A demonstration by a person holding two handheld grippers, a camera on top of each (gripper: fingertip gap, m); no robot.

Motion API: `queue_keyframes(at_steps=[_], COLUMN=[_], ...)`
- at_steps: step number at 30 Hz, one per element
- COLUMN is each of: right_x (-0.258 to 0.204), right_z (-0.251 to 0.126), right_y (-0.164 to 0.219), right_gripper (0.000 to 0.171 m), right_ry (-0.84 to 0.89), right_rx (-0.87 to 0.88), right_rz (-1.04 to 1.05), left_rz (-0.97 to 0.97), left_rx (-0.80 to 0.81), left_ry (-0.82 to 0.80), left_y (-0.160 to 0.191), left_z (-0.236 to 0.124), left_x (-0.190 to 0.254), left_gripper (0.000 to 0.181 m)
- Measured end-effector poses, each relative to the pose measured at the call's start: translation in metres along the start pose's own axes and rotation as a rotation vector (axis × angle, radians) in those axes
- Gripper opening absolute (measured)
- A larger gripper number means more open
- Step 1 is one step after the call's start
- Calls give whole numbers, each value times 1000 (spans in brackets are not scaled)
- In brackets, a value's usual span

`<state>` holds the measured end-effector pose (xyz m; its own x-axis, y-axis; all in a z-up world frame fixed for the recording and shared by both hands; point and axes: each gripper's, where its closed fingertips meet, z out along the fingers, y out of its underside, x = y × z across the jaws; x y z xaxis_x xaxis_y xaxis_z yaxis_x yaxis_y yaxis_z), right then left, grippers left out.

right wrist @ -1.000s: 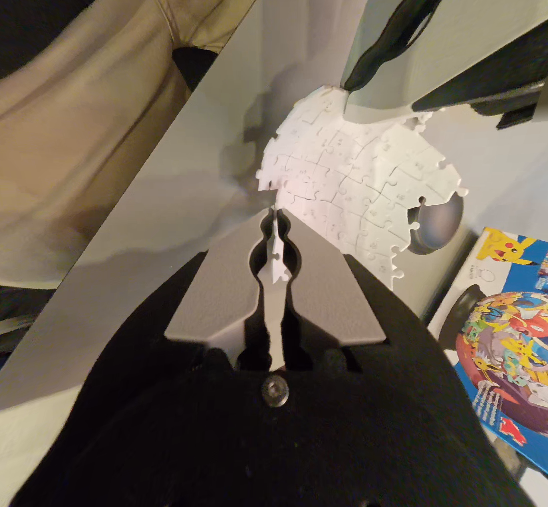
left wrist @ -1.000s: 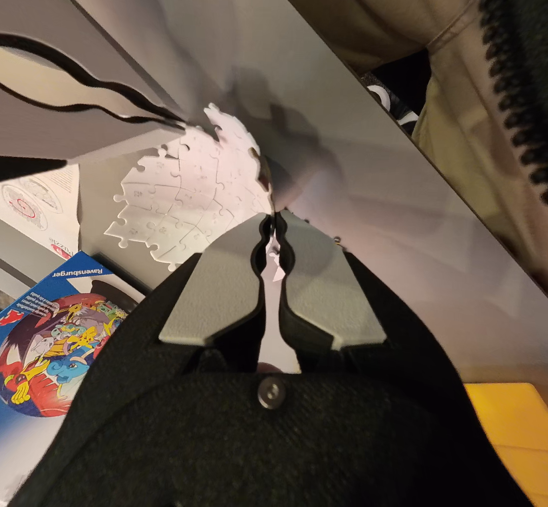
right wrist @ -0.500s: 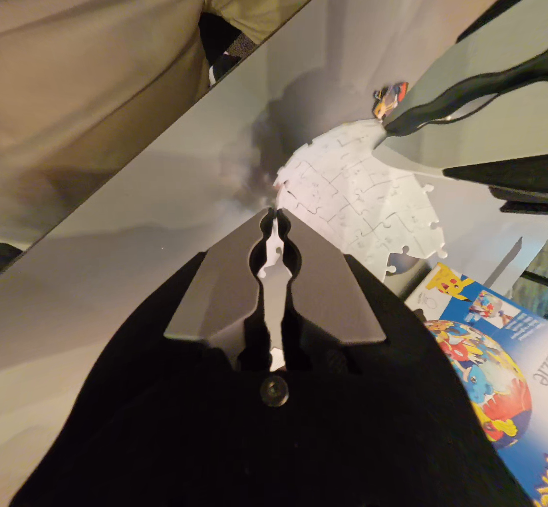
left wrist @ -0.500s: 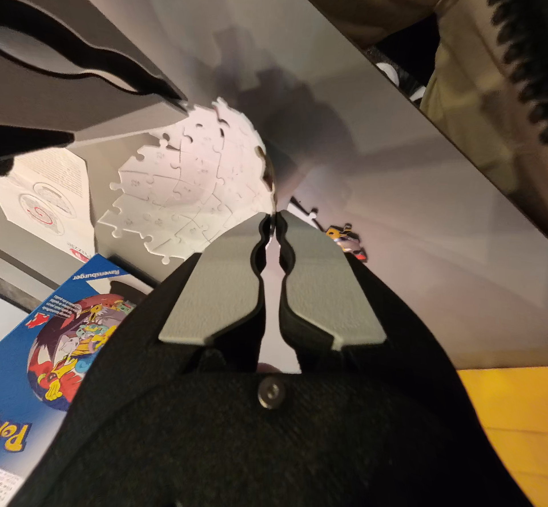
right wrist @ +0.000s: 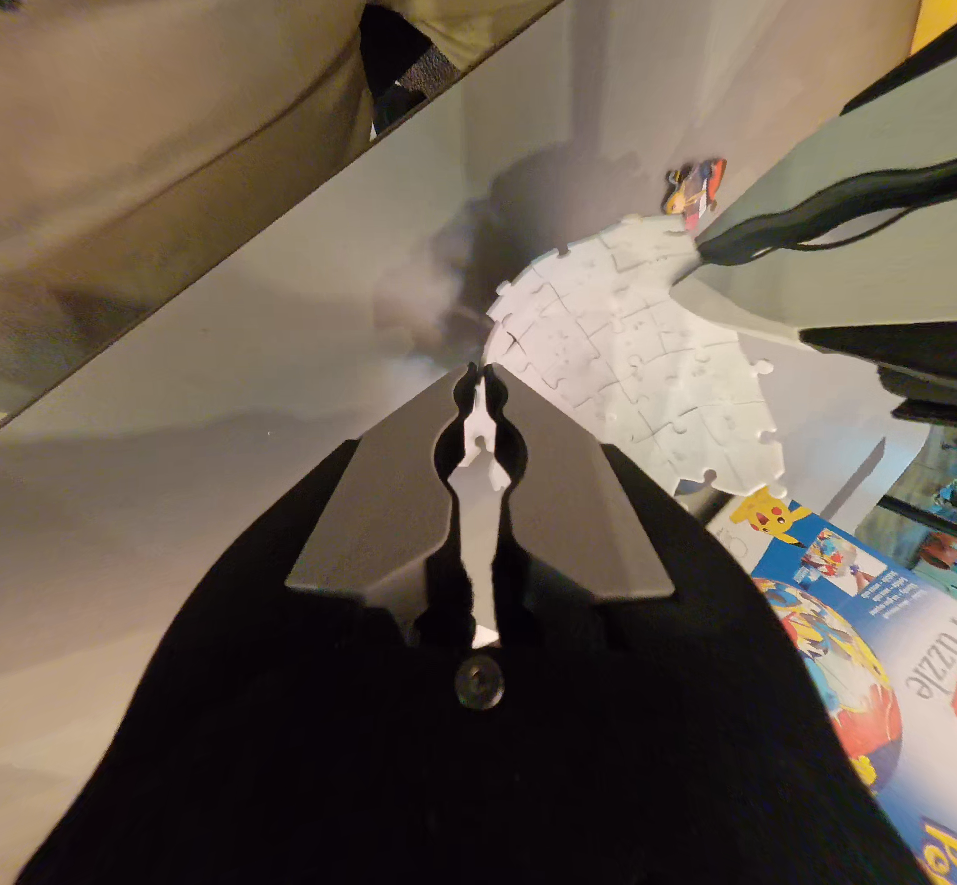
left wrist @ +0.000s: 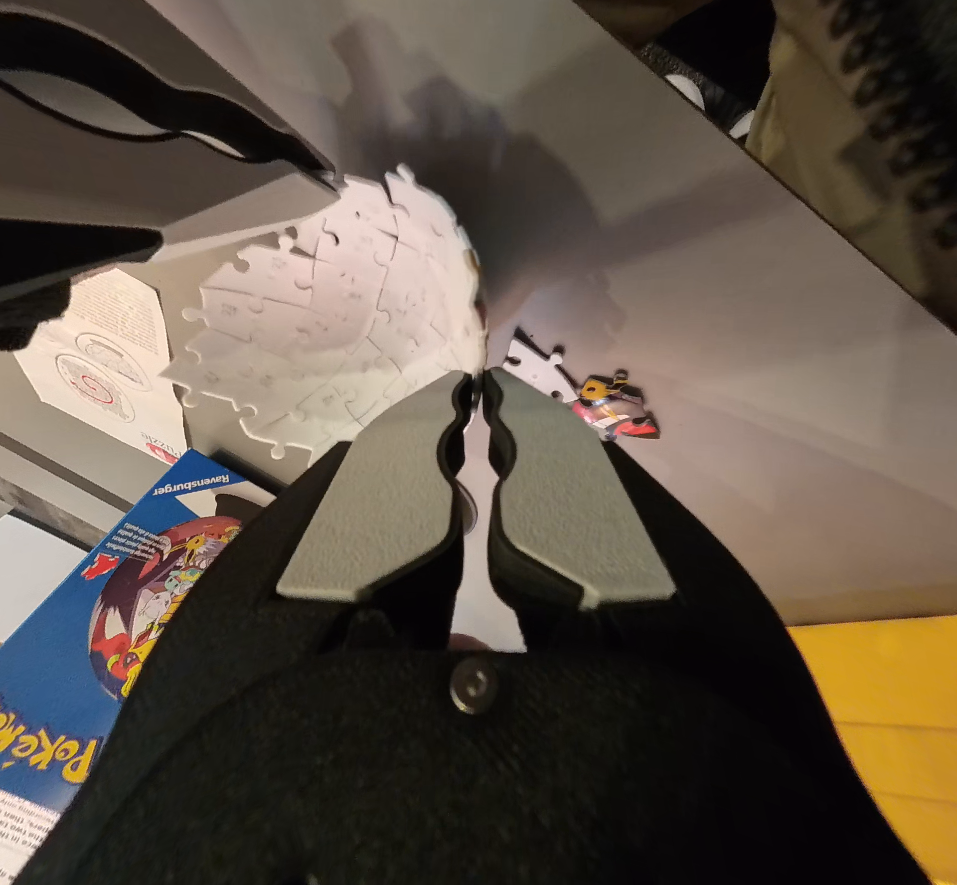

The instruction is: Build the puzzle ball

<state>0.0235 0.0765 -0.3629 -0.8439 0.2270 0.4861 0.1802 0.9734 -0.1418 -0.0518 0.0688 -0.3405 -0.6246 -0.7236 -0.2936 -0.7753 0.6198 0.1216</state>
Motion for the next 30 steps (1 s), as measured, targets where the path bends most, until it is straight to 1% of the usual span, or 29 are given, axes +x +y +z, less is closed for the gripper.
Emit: queue_keyframes(at_steps=[11, 30], right_x=[-3, -4], right_z=[4, 9], right_y=[-1, 0], right_gripper=[4, 10], right_ry=[34, -9], right_rx=[-48, -51], right_rz=[6, 222], left_rz=[2, 10], left_rx=[-6, -23], left_ry=[4, 22], left_y=[-1, -1], left_z=[-2, -6], left_x=[0, 0], left_gripper=[4, 4])
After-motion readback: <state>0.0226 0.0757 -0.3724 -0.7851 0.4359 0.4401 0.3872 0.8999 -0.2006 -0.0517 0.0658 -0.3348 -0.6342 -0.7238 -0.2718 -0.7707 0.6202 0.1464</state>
